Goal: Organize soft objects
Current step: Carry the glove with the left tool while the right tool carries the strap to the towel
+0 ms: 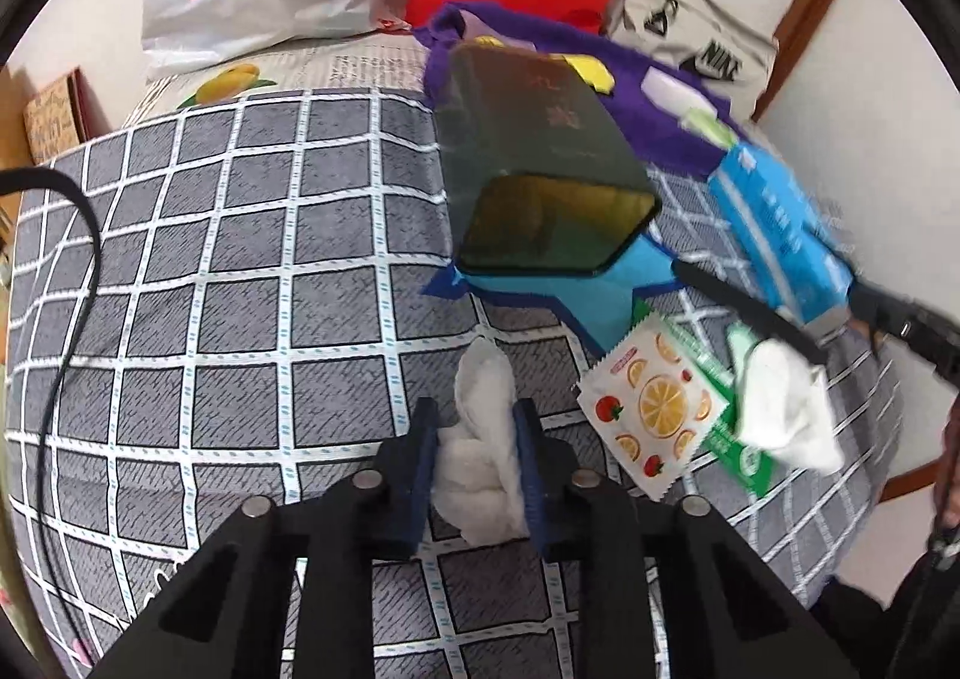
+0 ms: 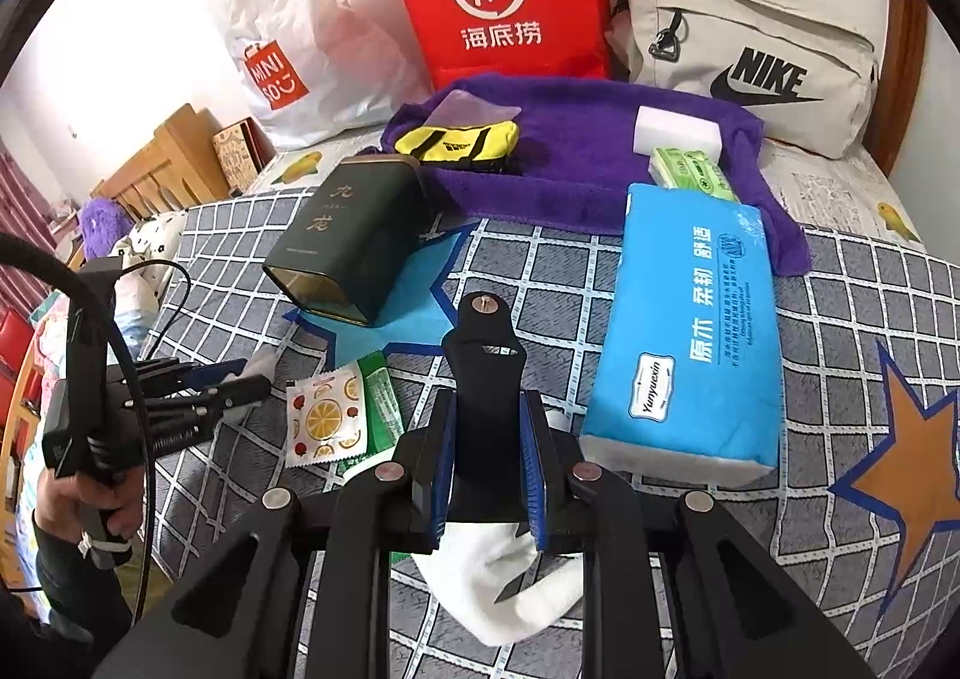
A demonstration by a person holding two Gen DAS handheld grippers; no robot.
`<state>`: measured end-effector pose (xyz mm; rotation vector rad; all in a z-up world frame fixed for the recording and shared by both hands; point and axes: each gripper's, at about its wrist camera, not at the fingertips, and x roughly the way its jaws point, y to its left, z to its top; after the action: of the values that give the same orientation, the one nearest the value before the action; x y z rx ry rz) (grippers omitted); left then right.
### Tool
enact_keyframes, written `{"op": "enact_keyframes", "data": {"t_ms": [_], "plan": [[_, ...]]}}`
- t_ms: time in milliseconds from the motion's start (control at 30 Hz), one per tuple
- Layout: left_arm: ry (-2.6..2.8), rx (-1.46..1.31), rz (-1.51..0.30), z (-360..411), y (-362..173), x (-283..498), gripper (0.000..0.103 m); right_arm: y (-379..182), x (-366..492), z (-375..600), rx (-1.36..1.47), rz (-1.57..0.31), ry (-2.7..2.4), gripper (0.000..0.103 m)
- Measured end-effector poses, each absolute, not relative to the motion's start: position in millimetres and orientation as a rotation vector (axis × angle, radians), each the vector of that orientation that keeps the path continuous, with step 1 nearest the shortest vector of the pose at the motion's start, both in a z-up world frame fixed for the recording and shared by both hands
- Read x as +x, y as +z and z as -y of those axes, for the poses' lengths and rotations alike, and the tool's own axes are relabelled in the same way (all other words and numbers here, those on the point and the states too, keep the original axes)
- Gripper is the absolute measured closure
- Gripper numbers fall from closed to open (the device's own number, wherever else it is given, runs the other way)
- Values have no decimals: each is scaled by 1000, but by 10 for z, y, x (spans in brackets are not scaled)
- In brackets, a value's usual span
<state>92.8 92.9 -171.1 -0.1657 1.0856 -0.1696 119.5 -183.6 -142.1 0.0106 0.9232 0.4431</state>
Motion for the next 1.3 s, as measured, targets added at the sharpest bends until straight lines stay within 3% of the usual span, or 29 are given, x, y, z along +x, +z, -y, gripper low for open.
{"op": "enact_keyframes", "data": {"t_ms": [333,1300], "plan": [[-187,-266,-995,-1148,-1396,922,81,-1358,1161,1911,14,-910,426,82],[-144,-166,-869,-963,-645,1586,81,-1015,1633,2258,34,-823,343,82]]}}
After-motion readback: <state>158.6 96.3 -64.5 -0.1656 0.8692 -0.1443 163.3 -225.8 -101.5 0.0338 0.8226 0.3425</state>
